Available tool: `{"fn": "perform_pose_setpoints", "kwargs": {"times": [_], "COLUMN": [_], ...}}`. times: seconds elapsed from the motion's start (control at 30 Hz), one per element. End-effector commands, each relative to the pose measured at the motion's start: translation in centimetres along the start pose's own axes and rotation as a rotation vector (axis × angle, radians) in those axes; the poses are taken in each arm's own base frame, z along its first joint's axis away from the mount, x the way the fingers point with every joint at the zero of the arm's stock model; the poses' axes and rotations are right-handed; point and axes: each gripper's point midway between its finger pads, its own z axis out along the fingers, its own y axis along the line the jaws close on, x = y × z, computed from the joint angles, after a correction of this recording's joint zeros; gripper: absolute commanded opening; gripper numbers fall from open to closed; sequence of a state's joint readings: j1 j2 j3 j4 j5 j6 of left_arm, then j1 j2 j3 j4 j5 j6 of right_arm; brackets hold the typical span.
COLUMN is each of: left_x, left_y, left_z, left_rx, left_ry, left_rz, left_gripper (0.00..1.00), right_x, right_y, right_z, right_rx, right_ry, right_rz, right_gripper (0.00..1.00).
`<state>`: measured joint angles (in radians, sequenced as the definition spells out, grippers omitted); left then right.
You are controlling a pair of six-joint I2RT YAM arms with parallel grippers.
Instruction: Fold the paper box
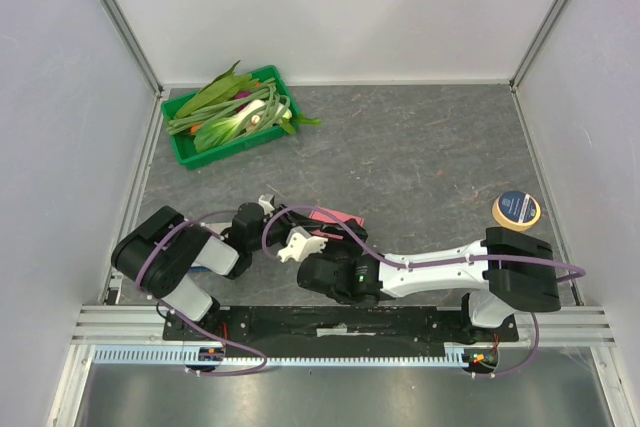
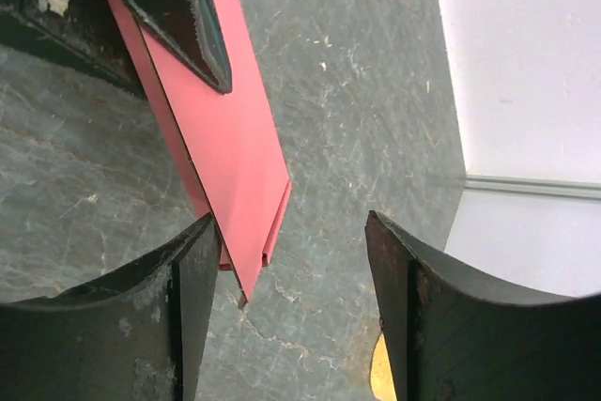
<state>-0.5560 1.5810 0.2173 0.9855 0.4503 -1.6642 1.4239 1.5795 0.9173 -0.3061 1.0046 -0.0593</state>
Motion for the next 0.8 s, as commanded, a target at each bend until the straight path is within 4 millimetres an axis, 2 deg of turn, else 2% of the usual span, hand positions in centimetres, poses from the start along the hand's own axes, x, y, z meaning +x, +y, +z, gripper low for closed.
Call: {"fn": "perform_pose_setpoints", "kwargs": {"times": [0.0,0.1,0.23,0.37,0.4,0.57,0.77], "left_x": [0.7,0.8,0.9,1.0,1.1,1.7,1.9], "left_y": [-2.3,-2.7,-2.8,-3.3,-3.4,-3.6,-3.6], "left_z": [-0.7,-0.8,-0.8,-0.8,-0.8,-1.6,-2.3], "left_rx": [0.088,0.100,0.096,0.102,0.102,0.099,0.097], "left_ry": [0.030,0.034,0.038,0.042,0.045,0.054,0.044], "left_rz": [-0.017,-0.015,-0.013,-0.009,-0.007,-0.007,-0.001], "left_gripper": [0.28,0.28,0.28,0.28,0.28,0.28,0.28], "right_x": [-1.8,-1.8,-2.0,-1.5,-1.3,-1.5,-2.1], "right_y": [-2.3,-1.2,0.3,0.2,-0.4,-0.8,-2.0], "right_z": [-0.3,0.0,-0.2,0.0,0.2,0.9,1.3], "right_rx": [0.110,0.061,-0.044,-0.021,0.013,0.072,0.152], "right_ry": [-0.050,-0.072,-0.115,-0.092,-0.079,-0.051,-0.041], "right_rz": [0.062,0.050,0.061,0.040,0.039,0.020,0.051], "right_gripper": [0.69,0.69,0.87,0.87,0.85,0.78,0.62]}}
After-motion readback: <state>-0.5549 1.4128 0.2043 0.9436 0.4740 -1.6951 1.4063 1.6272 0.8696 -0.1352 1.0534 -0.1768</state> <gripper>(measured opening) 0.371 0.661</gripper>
